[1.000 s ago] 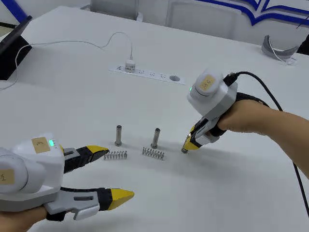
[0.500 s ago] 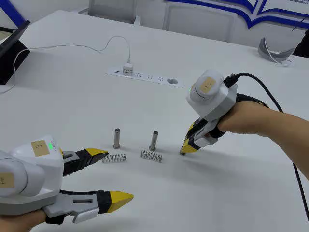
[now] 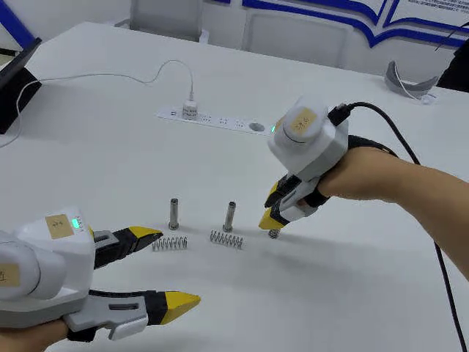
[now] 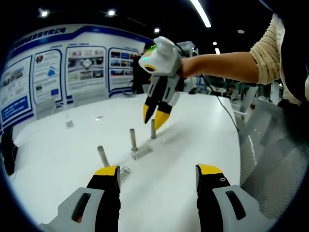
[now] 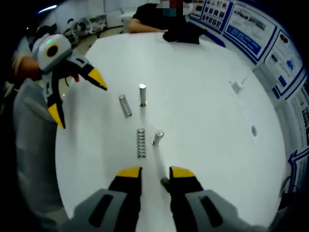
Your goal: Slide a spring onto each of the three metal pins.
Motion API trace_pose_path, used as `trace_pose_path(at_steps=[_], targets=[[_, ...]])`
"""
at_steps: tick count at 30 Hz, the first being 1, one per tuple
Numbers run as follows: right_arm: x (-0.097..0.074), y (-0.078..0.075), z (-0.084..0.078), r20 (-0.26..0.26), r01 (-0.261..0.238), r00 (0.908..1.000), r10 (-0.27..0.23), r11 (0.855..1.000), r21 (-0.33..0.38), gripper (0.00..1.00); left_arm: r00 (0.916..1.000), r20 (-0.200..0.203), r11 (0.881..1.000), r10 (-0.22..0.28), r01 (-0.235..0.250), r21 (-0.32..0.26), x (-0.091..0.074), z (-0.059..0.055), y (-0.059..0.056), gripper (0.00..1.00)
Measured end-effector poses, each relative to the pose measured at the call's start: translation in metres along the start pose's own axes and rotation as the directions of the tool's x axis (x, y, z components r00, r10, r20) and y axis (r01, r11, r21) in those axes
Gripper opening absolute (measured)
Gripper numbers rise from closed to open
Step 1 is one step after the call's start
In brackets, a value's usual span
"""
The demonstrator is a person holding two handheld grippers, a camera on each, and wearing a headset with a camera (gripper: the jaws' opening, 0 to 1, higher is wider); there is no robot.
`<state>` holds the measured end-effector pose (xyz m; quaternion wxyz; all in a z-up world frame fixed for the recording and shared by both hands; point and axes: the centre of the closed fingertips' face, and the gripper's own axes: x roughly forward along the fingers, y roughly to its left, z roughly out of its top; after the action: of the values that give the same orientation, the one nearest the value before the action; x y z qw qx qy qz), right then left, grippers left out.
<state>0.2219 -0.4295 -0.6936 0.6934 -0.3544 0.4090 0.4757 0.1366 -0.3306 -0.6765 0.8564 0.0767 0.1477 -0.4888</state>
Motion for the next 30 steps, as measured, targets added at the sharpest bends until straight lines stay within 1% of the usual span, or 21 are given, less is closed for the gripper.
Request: trace_pose_path(at_steps=[5, 11, 17, 30], targets=[[0.012, 0.011, 0.002, -0.007, -0.028, 0.9996, 0.028, 1.000, -0.014, 0.21, 1.0000, 0.001, 1.000, 0.005, -0.005, -0.002, -0.002, 0.000, 0.001, 0.64], [0.026, 0.021, 0.008, -0.014, -0.051, 0.9986, 0.050, 0.998, -0.034, 0.20, 1.0000, 0.002, 1.000, 0.008, -0.008, -0.003, -0.003, 0.000, 0.002, 0.63], [0.039, 0.021, 0.005, -0.034, -0.063, 0.9975, 0.061, 0.997, -0.044, 0.18, 1.0000, 0.002, 1.000, 0.009, -0.009, -0.004, -0.003, 0.000, 0.003, 0.63], [0.049, 0.023, 0.006, -0.037, -0.087, 0.9957, 0.085, 0.995, -0.042, 0.15, 1.0000, -0.005, 1.000, 0.007, -0.007, -0.004, -0.003, -0.001, 0.005, 0.62]])
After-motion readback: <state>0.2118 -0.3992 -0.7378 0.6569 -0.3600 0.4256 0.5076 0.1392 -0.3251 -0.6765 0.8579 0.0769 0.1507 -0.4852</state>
